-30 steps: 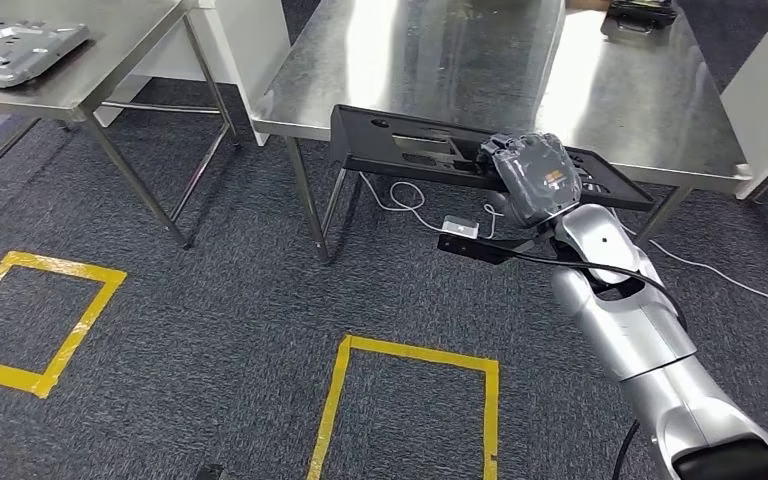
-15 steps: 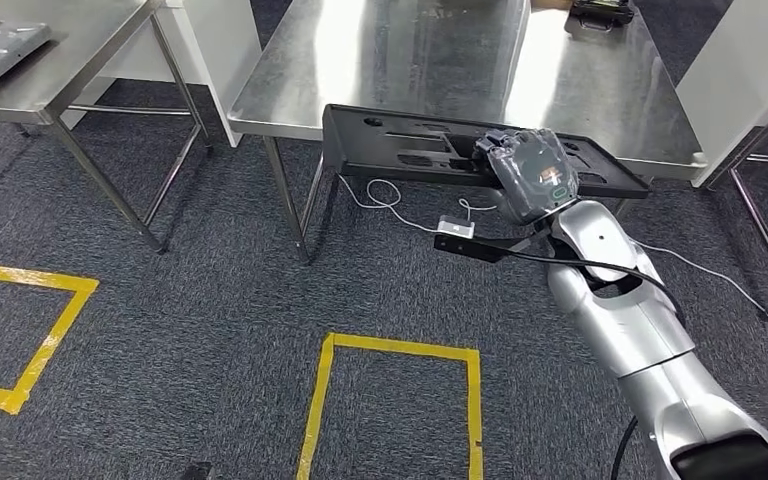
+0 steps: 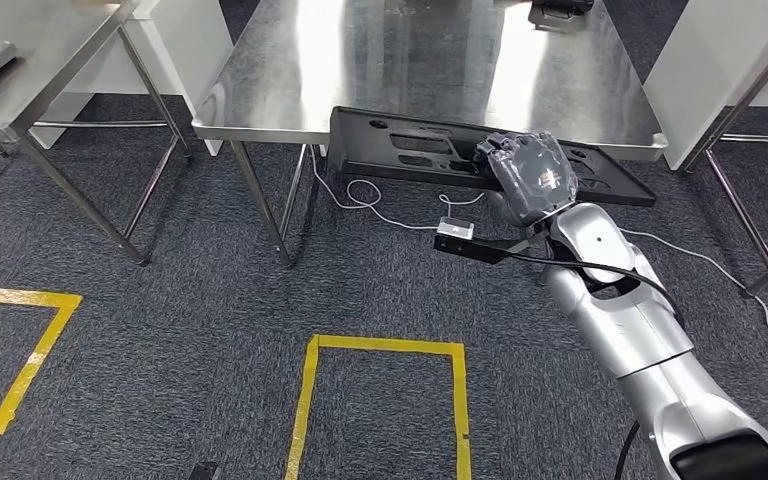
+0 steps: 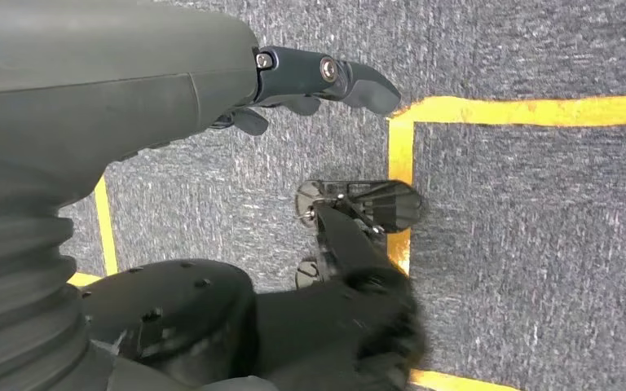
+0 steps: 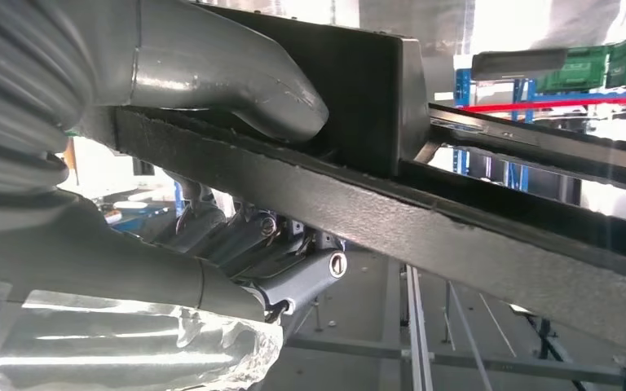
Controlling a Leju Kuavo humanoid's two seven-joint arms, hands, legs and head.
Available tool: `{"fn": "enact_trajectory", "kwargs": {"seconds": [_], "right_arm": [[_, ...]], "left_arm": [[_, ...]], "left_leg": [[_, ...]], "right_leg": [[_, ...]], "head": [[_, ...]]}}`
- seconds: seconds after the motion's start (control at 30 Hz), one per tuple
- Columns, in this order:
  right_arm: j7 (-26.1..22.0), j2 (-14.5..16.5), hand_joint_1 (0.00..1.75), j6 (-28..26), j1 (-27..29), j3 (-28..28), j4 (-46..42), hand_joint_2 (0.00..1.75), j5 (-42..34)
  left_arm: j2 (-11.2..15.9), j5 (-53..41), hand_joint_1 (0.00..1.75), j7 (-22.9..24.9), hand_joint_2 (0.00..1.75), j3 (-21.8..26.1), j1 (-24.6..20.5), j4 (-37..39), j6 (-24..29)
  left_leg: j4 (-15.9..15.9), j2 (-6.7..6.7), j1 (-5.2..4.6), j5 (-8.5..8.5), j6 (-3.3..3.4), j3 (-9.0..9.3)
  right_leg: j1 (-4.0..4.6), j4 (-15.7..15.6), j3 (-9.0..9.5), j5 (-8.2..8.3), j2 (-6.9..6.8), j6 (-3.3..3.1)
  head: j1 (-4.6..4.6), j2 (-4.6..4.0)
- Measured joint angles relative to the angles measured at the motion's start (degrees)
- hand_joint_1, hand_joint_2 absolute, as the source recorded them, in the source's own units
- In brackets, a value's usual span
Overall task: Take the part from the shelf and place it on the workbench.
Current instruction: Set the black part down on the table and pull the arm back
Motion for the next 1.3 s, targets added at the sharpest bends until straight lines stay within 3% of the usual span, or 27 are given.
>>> {"fn": "enact_trajectory", "kwargs": {"seconds": [0.03,0.07,0.1,0.17,0.2,0.23,0.33,0.4,0.5,0.57,0.6,0.63,0.7,0.73,0.77,0.83,0.87,0.9,0.97,1.03,1.07,1.1,1.13,1.17,1.23,1.27,1.3], "right_arm": [[0.01,0.05,1.52,0.01,0.12,0.02,0.01,1.75,0.02],[0.01,0.09,1.52,0.01,0.25,0.03,0.01,1.75,0.05],[0.01,0.11,1.52,0.01,0.35,0.03,0.01,1.75,0.08],[0.01,0.19,1.52,0.01,0.39,0.02,0.01,1.75,0.12],[0.01,0.25,1.52,0.01,0.36,0.02,0.01,1.75,0.13],[0.03,0.30,1.52,0.00,0.33,0.02,0.01,1.75,0.15],[0.10,0.35,1.52,-0.04,0.37,-0.05,-0.01,1.75,0.27],[0.12,0.23,1.52,-0.05,0.24,-0.16,-0.02,1.75,0.30],[0.14,0.05,1.52,-0.05,0.19,-0.21,0.14,1.75,0.30],[0.14,-0.12,1.52,-0.05,0.50,-0.19,0.32,1.75,0.32],[0.14,-0.18,1.52,-0.05,0.61,-0.19,0.40,1.75,0.33],[0.14,-0.21,1.52,-0.07,0.66,-0.18,0.45,1.75,0.33],[0.14,-0.30,1.52,-0.14,0.86,-0.16,0.66,1.75,0.33],[0.14,-0.32,1.52,-0.20,0.99,-0.12,0.80,1.75,0.38],[0.13,-0.35,1.52,-0.27,1.12,-0.08,0.91,1.75,0.44],[0.10,-0.45,1.52,-0.38,1.21,-0.08,0.98,1.75,0.59],[0.08,-0.55,1.52,-0.40,1.20,-0.15,0.96,1.75,0.62],[0.08,-0.62,1.52,-0.42,1.20,-0.22,0.97,1.75,0.63],[0.08,-0.64,1.52,-0.43,1.48,-0.22,1.10,1.75,0.64],[0.06,-0.61,1.52,-0.43,2.18,-0.07,1.33,1.75,0.66],[0.05,-0.60,1.52,-0.43,2.50,-0.01,1.40,1.75,0.66],[0.05,-0.60,1.52,-0.43,2.69,0.02,1.44,1.75,0.66],[0.04,-0.57,1.52,-0.43,2.73,0.02,1.45,1.75,0.66],[0.04,-0.53,1.52,-0.43,2.68,0.02,1.45,1.75,0.66],[0.04,-0.40,1.52,-0.48,2.60,0.04,1.57,1.75,0.67],[0.04,-0.33,1.52,-0.51,2.55,0.05,1.64,1.75,0.73],[-0.02,-0.27,1.52,-0.61,2.45,0.06,1.69,1.75,0.79]], "left_arm": [[0.01,-0.01,0.00,0.00,1.75,0.04,0.01,0.00,0.02],[0.01,-0.01,0.00,0.00,1.75,0.07,0.01,0.00,0.03],[0.02,-0.01,0.00,0.00,1.75,0.08,0.01,0.00,0.03],[0.09,-0.01,0.00,0.00,1.75,0.12,0.01,0.00,0.04],[0.15,-0.02,0.00,0.01,1.75,0.14,0.01,0.00,0.05],[0.22,-0.03,0.00,0.02,1.75,0.15,-0.02,-0.01,0.08],[0.24,-0.05,0.00,0.10,1.75,0.18,-0.17,-0.05,0.20],[0.12,-0.05,0.00,0.16,1.75,0.19,-0.25,-0.08,0.23],[0.01,-0.15,0.00,0.20,1.75,0.20,-0.50,-0.09,0.35],[-0.08,-0.22,0.00,0.20,1.75,0.21,-0.51,-0.09,0.38],[-0.14,-0.23,0.00,0.20,1.75,0.22,-0.47,-0.09,0.37],[-0.22,-0.27,0.00,0.20,1.75,0.22,-0.44,-0.09,0.37],[-0.26,-0.37,0.00,0.20,1.75,0.23,-0.40,-0.08,0.41],[-0.23,-0.41,0.00,0.20,1.75,0.25,-0.42,-0.07,0.46],[-0.18,-0.44,0.00,0.21,1.75,0.26,-0.45,-0.07,0.51],[-0.12,-0.48,0.00,0.23,1.75,0.28,-0.64,-0.09,0.61],[-0.10,-0.49,0.00,0.23,1.75,0.29,-0.73,-0.13,0.65],[-0.09,-0.49,0.00,0.22,1.75,0.30,-0.81,-0.15,0.68],[-0.12,-0.50,0.00,0.21,1.75,0.32,-0.83,-0.14,0.69],[-0.19,-0.51,0.00,0.23,1.75,0.32,-0.73,-0.07,0.68],[-0.19,-0.51,0.00,0.24,1.75,0.32,-0.69,-0.04,0.68],[-0.19,-0.51,0.00,0.24,1.75,0.33,-0.66,-0.03,0.68],[-0.19,-0.51,0.00,0.24,1.75,0.33,-0.65,-0.02,0.69],[-0.17,-0.51,0.00,0.24,1.75,0.34,-0.63,-0.02,0.69],[0.05,-0.53,0.00,0.25,1.75,0.39,-0.48,-0.01,0.74],[0.15,-0.55,0.00,0.26,1.75,0.42,-0.39,-0.01,0.78],[0.25,-0.56,0.00,0.27,1.75,0.45,-0.34,-0.01,0.84]], "left_leg": [[3.20,-0.06,0.00,-0.67,0.00,-2.18],[4.40,-0.10,-0.02,-0.20,0.17,-3.45],[2.96,-0.17,-0.09,1.59,0.56,-3.38],[-5.28,-0.57,-0.54,7.04,2.07,-0.31],[-9.08,-0.70,-0.87,8.95,2.87,1.46],[-11.63,-0.77,-1.21,9.87,3.59,2.72],[-14.07,-0.51,-1.74,9.19,4.87,4.64],[-15.21,-0.47,-1.65,8.76,5.41,6.40],[-15.56,-0.70,-1.54,7.51,5.76,8.09],[-15.54,-0.94,-1.48,6.26,5.37,9.26],[-15.50,-1.03,-1.40,5.55,5.00,10.02],[-15.41,-1.08,-1.28,4.79,4.59,10.86],[-14.88,-1.07,-1.14,3.01,3.62,12.35],[-14.63,-1.03,-1.19,2.20,3.17,12.73],[-14.39,-0.93,-1.29,1.51,2.79,12.95],[-13.96,-0.72,-1.26,0.85,2.30,13.13],[-12.97,-0.63,-1.09,0.88,2.07,12.80],[-10.97,-0.60,-0.88,0.99,1.78,11.89],[-4.18,-0.60,-0.50,0.25,0.95,8.05],[2.33,-0.60,-0.26,-2.97,0.23,3.51],[3.67,-0.60,-0.21,-4.41,0.13,1.72],[3.31,-0.61,-0.22,-4.78,0.30,0.59],[1.30,-0.62,-0.31,-3.57,0.74,0.13],[-2.03,-0.67,-0.53,-0.67,1.50,0.17],[-9.65,-0.98,-1.57,7.24,3.39,0.74],[-12.30,-1.41,-2.14,10.16,4.20,1.10],[-13.88,-1.71,-2.54,11.54,4.69,1.44]], "right_leg": [[0.20,0.01,0.28,-0.28,0.21,-0.11],[0.40,0.02,0.65,-0.62,0.45,-0.14],[0.63,0.02,1.16,-1.01,0.65,-0.14],[0.92,-0.09,2.44,-1.95,0.92,-0.08],[1.19,-0.27,3.07,-2.44,1.03,0.07],[1.25,-0.56,3.59,-2.85,1.11,0.29],[1.58,-0.44,4.63,-2.51,1.22,1.70],[1.79,2.97,3.08,-2.06,0.85,2.44],[1.36,12.70,-3.88,-4.13,0.28,2.56],[0.89,15.15,-7.68,-6.40,0.15,2.67],[0.62,13.82,-8.33,-6.50,0.02,2.83],[0.29,10.82,-8.14,-5.31,-0.18,3.42],[-0.22,3.31,-6.79,0.40,-1.21,4.89],[-0.19,0.91,-6.01,2.80,-1.64,4.91],[-0.07,-0.24,-5.63,4.43,-1.88,4.45],[0.07,-0.20,-4.98,4.30,-1.62,2.60],[-0.06,-0.29,-4.63,4.04,-1.35,2.01],[-0.18,-0.47,-3.95,3.63,-1.17,1.45],[-0.27,-1.01,-2.19,2.69,-0.83,0.49],[-0.24,-1.34,-0.46,1.50,-0.60,0.18],[-0.21,-1.41,0.40,0.85,-0.41,0.25],[-0.14,-1.42,1.25,0.20,-0.23,0.31],[-0.03,-1.44,2.10,-0.47,-0.06,0.37],[0.11,-1.48,2.97,-1.13,0.08,0.44],[0.42,-1.61,4.45,-2.44,0.43,0.77],[0.73,-1.77,5.04,-3.10,0.62,1.01],[1.05,-1.66,5.56,-3.55,0.83,1.22]], "head": [[-0.01,0.00],[0.00,0.00],[-0.01,0.00],[0.03,0.00],[0.08,0.00],[0.12,0.00],[0.12,0.00],[0.18,-0.01],[0.29,0.00],[0.32,0.00],[0.32,0.00],[0.32,0.00],[0.39,0.00],[0.47,0.00],[0.44,0.00],[0.28,0.00],[0.15,0.00],[0.08,0.00],[0.01,0.00],[-0.01,0.00],[-0.02,0.00],[-0.03,0.00],[-0.04,0.00],[-0.05,0.00],[-0.02,0.00],[-0.01,0.00],[-0.01,0.00]]}}
